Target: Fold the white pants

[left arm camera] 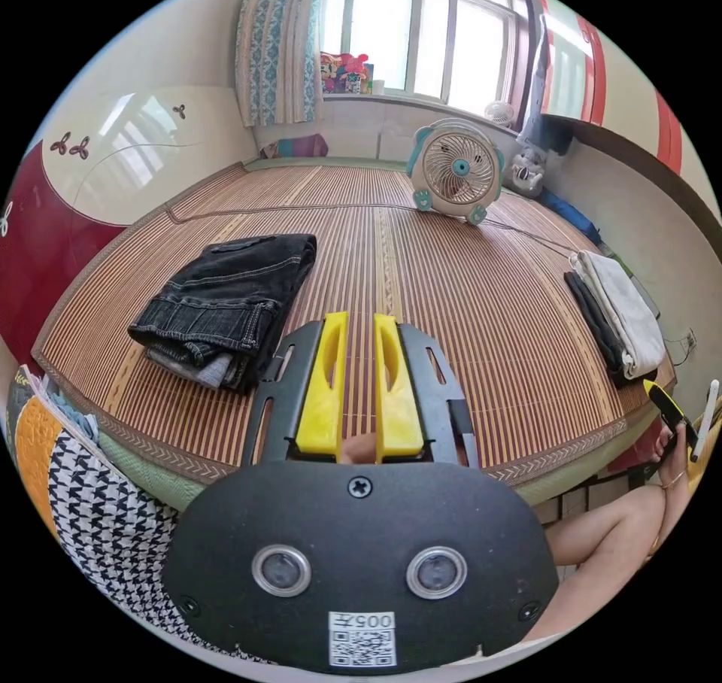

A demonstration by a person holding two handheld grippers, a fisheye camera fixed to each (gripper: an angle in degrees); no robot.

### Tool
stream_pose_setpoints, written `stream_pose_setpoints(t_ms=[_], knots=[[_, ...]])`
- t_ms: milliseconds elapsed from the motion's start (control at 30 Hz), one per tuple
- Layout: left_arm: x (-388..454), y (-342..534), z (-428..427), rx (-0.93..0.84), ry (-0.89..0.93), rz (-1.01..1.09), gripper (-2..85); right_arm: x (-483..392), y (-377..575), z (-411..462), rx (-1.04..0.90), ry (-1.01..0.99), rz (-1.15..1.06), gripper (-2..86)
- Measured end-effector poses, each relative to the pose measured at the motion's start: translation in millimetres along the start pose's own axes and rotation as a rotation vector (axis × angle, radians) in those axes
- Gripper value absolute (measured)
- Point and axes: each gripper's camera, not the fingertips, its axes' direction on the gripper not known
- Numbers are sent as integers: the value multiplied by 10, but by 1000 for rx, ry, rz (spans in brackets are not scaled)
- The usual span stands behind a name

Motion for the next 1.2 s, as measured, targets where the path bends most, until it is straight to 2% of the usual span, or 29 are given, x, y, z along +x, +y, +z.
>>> stream_pose_setpoints(t_ms=[433,600,900,1200], knots=[[269,-85,74,-65,46,99,85,-387,-13,264,-29,79,-186,147],[280,-124,67,-75,52,113,86,-339,-37,203,39,111,-119,150],[345,-163,115,-113,57,150,86,-330,-121,399,-16,145,-57,148],[306,-153,181,-136,32,184,85,-316,-190,606,-49,219,-27,111]])
